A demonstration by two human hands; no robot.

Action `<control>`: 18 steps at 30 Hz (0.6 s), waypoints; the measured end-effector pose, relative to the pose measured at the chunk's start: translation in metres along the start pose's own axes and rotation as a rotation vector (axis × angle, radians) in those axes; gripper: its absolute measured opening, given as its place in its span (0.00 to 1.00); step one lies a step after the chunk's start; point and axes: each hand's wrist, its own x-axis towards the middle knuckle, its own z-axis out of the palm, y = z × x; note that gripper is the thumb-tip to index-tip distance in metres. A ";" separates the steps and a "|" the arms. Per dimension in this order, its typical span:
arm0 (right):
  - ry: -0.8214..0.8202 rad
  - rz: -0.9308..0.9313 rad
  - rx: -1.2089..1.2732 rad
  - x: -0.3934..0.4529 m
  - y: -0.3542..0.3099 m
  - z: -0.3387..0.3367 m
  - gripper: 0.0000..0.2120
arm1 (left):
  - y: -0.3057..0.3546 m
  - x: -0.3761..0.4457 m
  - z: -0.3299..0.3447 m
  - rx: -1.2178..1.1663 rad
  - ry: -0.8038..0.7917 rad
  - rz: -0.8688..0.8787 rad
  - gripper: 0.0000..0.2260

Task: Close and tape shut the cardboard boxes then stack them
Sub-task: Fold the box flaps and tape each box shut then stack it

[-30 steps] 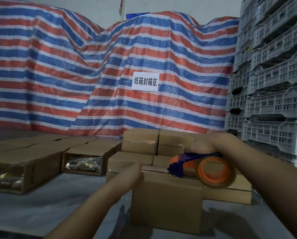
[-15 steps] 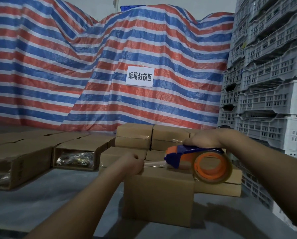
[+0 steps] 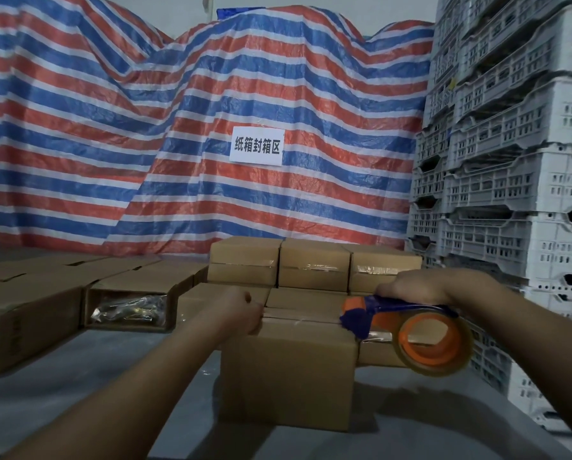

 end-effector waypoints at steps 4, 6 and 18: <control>0.013 -0.006 0.045 -0.002 0.005 0.008 0.21 | 0.033 -0.011 0.002 0.349 0.250 0.227 0.07; 0.015 -0.041 0.023 -0.002 0.007 0.009 0.21 | 0.055 -0.017 0.017 0.265 0.193 0.349 0.06; 0.049 -0.063 0.077 -0.014 0.032 0.006 0.24 | 0.062 -0.023 0.050 0.512 -0.294 0.516 0.47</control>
